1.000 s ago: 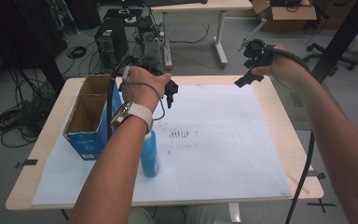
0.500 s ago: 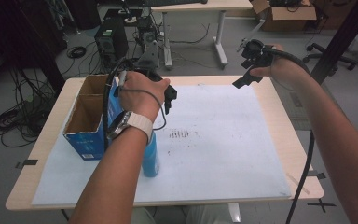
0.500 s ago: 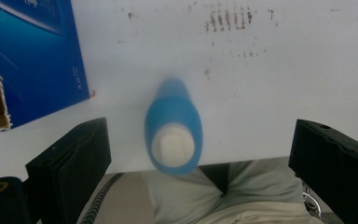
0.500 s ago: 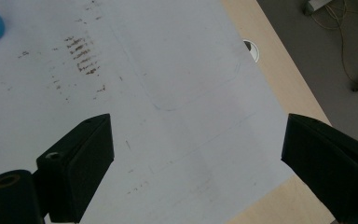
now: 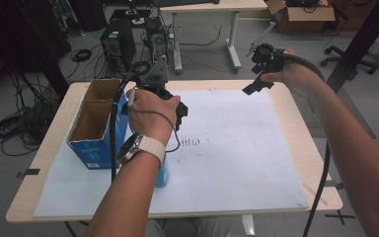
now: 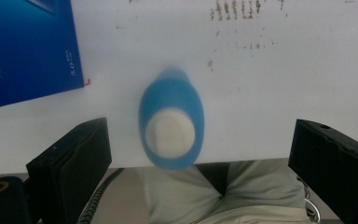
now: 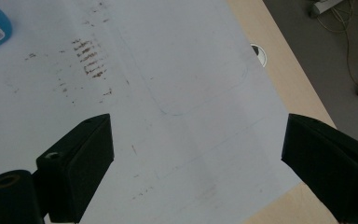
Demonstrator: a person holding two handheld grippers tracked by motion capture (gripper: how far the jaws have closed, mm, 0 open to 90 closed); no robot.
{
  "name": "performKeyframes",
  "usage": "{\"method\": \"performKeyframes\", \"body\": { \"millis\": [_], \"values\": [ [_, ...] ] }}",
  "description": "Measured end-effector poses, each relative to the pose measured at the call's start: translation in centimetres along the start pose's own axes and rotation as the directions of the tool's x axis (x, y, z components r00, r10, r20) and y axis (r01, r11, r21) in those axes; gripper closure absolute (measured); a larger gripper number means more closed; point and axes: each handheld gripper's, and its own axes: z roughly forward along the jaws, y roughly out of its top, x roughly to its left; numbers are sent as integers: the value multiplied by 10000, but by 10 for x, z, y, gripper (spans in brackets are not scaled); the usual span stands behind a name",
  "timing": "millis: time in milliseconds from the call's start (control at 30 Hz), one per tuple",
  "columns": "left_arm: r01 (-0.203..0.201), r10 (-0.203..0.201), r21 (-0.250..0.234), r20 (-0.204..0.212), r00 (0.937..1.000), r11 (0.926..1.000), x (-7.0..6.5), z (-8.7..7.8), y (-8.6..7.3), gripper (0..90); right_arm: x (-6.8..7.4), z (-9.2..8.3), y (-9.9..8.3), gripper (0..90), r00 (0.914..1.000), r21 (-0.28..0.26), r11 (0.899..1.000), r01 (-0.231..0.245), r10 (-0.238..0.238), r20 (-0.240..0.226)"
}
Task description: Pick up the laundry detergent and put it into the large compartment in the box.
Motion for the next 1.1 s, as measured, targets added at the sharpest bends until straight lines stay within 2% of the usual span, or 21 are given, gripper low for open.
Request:
{"method": "performKeyframes", "body": {
  "millis": [367,433,567,867,1100],
  "values": [
    [131,-131,77,38,9999,9999,4,12,-7,62,4,3,5,89,10000,-54,10000,62,-62,-19],
    [288,-289,100,104,9995,9995,4,17,-8,62,5,3,6,89,9999,38,9999,101,-101,9],
    [327,-328,143,93,9994,9994,4,22,-9,62,5,2,6,89,10000,-29,10000,79,-79,7],
    [430,-428,147,-173,9989,9990,7,36,-10,62,6,3,6,89,10000,-100,9999,80,-80,32],
    [331,-323,295,-281,9991,9990,6,48,-10,62,5,8,4,89,10000,-112,9999,11,-11,-72]
  ]
}}
